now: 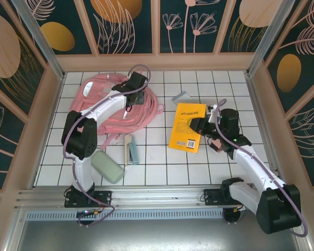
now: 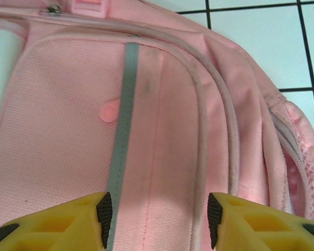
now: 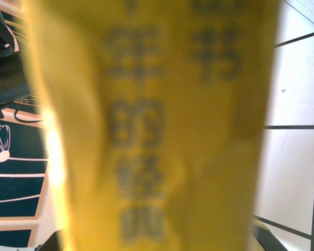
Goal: Pack the student bag
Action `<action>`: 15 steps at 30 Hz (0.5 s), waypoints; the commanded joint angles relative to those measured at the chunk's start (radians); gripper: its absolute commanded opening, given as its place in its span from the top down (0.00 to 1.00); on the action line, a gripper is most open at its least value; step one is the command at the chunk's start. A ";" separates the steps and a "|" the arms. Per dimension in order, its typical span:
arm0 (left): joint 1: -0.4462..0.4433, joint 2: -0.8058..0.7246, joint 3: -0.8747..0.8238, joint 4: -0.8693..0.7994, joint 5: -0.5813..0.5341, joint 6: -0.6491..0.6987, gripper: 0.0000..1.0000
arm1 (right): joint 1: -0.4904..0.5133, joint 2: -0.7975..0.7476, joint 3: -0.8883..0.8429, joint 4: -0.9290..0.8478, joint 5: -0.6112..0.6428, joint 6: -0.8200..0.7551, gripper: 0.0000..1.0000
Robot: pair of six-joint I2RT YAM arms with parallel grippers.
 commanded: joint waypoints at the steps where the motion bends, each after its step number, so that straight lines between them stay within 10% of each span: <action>1: -0.004 0.023 0.015 -0.009 0.054 -0.007 0.47 | -0.003 0.000 0.004 0.084 -0.038 -0.008 1.00; 15: -0.004 0.090 -0.047 -0.010 -0.026 0.027 0.48 | -0.003 0.026 -0.011 0.120 -0.042 0.007 1.00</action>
